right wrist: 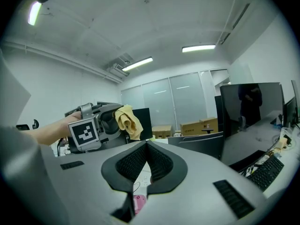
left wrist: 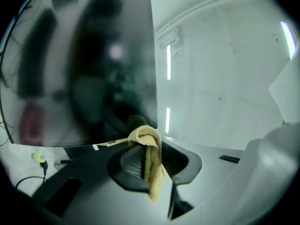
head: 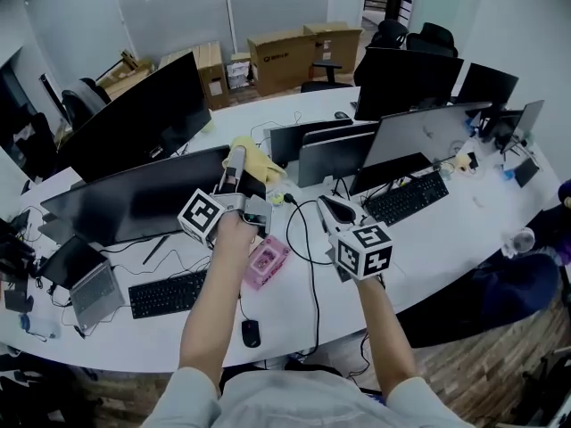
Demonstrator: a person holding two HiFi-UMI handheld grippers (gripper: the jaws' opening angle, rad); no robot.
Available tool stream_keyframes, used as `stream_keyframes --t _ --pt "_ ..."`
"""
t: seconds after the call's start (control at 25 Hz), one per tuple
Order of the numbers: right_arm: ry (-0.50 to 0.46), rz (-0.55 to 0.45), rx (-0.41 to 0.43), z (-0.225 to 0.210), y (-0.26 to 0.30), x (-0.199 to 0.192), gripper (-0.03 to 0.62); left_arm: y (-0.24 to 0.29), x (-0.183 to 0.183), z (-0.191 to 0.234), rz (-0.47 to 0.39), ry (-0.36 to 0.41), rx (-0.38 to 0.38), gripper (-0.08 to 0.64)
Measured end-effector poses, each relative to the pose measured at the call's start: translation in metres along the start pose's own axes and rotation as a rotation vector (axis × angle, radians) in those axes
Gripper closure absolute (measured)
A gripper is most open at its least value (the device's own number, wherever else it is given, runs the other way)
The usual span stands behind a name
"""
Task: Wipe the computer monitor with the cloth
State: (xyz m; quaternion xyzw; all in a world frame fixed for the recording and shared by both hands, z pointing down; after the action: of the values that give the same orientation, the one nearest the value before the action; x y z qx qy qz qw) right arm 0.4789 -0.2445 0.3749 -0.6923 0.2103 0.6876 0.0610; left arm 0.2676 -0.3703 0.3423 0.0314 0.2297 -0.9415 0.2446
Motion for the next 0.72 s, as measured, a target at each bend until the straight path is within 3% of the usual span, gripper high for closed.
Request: stream_keyframes --t 0.2,0.28,0.52,0.72 --pt "-0.015 -0.025 -0.022 0.009 -0.015 0.016 0.565 0.001 0.006 -0.036 0.005 -0.009 -0.071 0.486" --pt "-0.024 -0.038 -0.044 0.015 -0.028 0.022 0.565 -0.002 0.009 -0.051 0.032 0.023 -0.092 0.485" --pt "-0.037 -0.069 -0.126 0.051 -0.07 0.031 0.565 -0.043 0.013 -0.088 0.231 0.32 -0.09 0.485" --pt "-0.059 -0.094 -0.139 0.112 -0.099 0.03 0.565 -0.113 0.029 -0.109 0.355 0.589 -0.096 0.485"
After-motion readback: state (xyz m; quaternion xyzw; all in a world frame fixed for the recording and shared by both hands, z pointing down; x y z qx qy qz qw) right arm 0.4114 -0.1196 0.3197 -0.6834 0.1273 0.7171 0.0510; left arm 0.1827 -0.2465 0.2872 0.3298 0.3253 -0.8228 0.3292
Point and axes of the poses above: the fingertips, and each gripper's own axes: y forward along the fingers, z to its left, x out of its top, the point moved 7 cm from there along -y, backward along the fingers, and after that the axes turned 4 degrees about -y, right-handed, at the moved point
